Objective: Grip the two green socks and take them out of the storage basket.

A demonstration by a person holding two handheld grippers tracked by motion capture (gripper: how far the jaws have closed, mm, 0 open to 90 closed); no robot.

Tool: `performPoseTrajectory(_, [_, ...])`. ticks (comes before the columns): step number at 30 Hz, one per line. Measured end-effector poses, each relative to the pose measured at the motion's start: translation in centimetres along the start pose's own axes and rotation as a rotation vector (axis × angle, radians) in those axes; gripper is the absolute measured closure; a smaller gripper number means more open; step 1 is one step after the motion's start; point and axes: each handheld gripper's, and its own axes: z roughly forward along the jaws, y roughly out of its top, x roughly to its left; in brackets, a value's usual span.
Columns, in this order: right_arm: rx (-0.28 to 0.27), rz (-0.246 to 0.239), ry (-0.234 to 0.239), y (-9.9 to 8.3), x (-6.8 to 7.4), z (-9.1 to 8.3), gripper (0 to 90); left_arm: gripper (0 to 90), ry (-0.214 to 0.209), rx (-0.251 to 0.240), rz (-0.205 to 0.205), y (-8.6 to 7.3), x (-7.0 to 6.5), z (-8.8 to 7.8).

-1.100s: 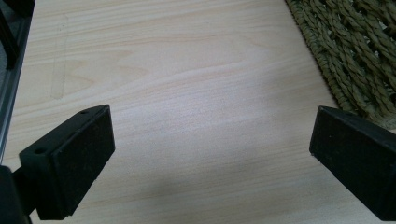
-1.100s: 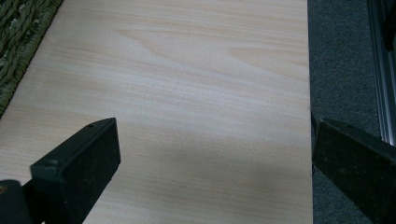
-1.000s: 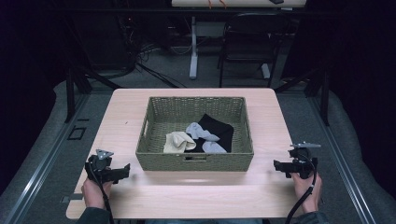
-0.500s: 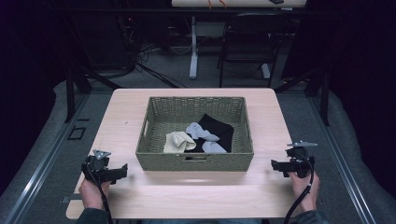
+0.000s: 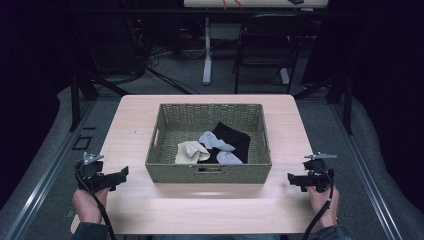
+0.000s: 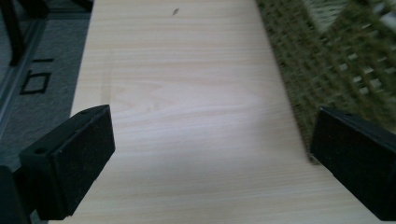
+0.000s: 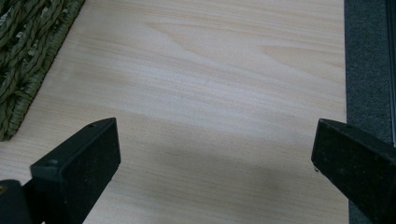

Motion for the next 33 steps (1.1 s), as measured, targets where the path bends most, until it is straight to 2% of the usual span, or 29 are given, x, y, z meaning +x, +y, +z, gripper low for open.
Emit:
performPoseTrajectory(5, [0.001,0.029,-0.001,-0.1,-0.5,0.0,0.6,0.0,-0.055,-0.004,0.07,2.5,-1.5,-0.8])
performPoseTrajectory(7, [-0.001,0.035,-0.002,-0.1,-0.5,-0.1,0.6,0.0,-0.057,-0.001,0.093,3.6,-2.1,-1.0])
performPoseTrajectory(11, [-0.003,0.024,0.005,-0.2,-0.4,-0.1,0.5,0.0,-0.076,0.011,0.119,5.8,-3.2,-1.2])
performPoseTrajectory(15, [-0.006,0.023,0.008,-0.2,-0.4,-0.1,0.5,0.0,-0.107,0.017,0.171,8.1,-4.8,-1.3])
performPoseTrajectory(16, [-0.008,0.024,0.008,-0.2,-0.4,-0.1,0.4,0.0,-0.11,0.022,0.19,8.7,-5.3,-1.1])
performPoseTrajectory(22, [-0.002,0.016,0.011,-0.2,-0.3,-0.2,0.0,0.0,-0.164,0.065,0.249,11.3,-7.6,0.8])
performPoseTrajectory(33, [0.0,0.01,0.009,-0.2,-0.3,-0.2,0.0,0.0,-0.224,0.168,0.352,14.0,-11.9,4.6])
